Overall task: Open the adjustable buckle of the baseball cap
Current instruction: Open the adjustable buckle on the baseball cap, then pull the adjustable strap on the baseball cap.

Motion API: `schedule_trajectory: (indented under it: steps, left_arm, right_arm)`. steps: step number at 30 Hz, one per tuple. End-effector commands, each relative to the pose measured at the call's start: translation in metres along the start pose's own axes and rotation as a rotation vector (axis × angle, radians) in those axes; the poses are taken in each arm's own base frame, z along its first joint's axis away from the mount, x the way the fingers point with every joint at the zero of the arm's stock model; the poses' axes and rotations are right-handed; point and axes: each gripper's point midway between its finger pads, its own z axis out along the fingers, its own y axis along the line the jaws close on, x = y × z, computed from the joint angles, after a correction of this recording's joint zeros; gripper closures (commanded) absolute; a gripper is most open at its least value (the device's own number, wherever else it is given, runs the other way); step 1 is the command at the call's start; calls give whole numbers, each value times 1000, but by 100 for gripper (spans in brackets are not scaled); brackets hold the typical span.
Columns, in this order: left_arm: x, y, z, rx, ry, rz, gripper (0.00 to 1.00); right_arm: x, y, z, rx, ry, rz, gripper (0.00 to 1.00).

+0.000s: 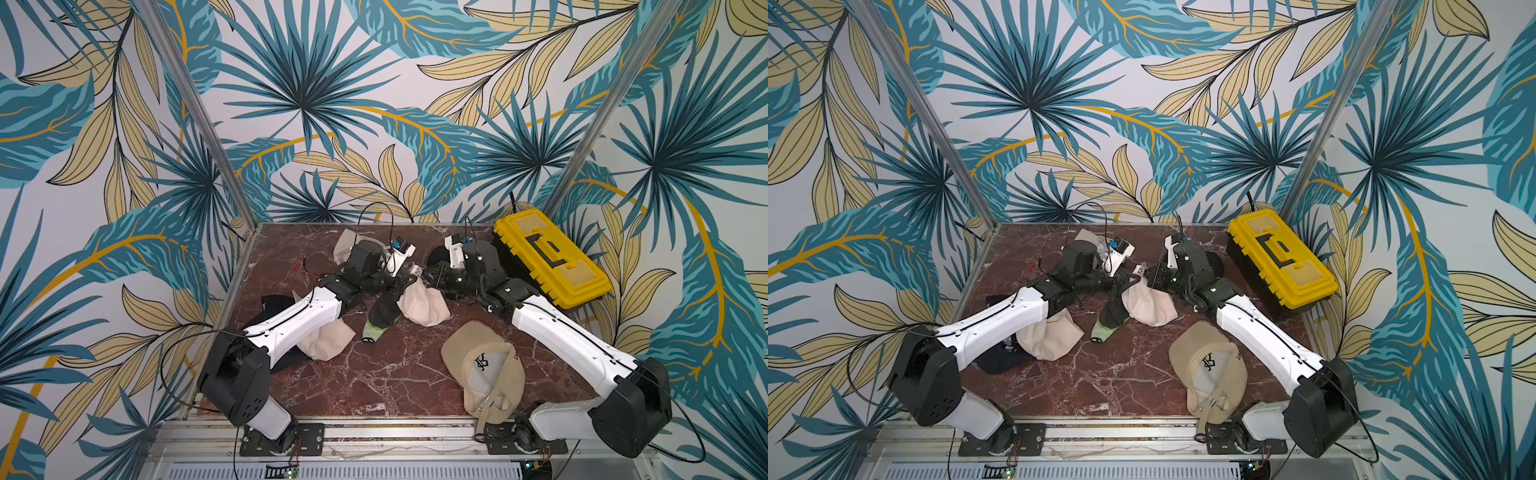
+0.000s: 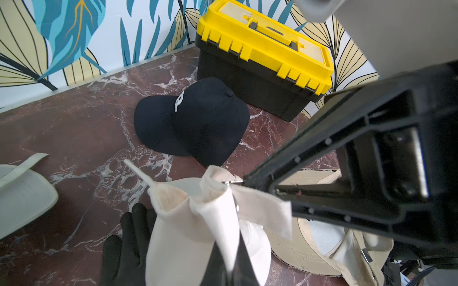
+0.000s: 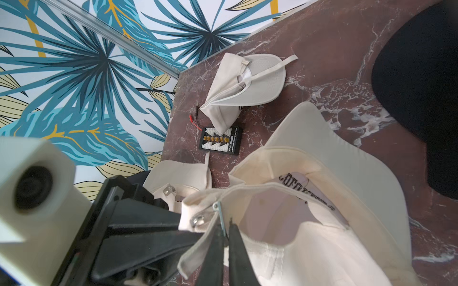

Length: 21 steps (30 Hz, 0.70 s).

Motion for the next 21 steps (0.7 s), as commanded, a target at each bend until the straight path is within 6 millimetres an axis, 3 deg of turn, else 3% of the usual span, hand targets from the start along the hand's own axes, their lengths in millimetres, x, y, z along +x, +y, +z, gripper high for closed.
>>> schedule_trajectory:
  steps: [1,7,15,21]
  left_arm:
    - [-35,-12,-13,16,-88,45,100]
    - [-31,-10,-12,9,-80,50,100]
    - [-27,-4,-9,-13,-72,69,100]
    - [-21,-28,-15,111,-66,204,100]
  right_arm:
    - [7,-17,3,75,23,-5,92]
    - [2,-19,-7,83,0,-36,84]
    - [4,-5,-35,-25,2,-109,56]
    - [11,-20,-45,-45,54,-300,52]
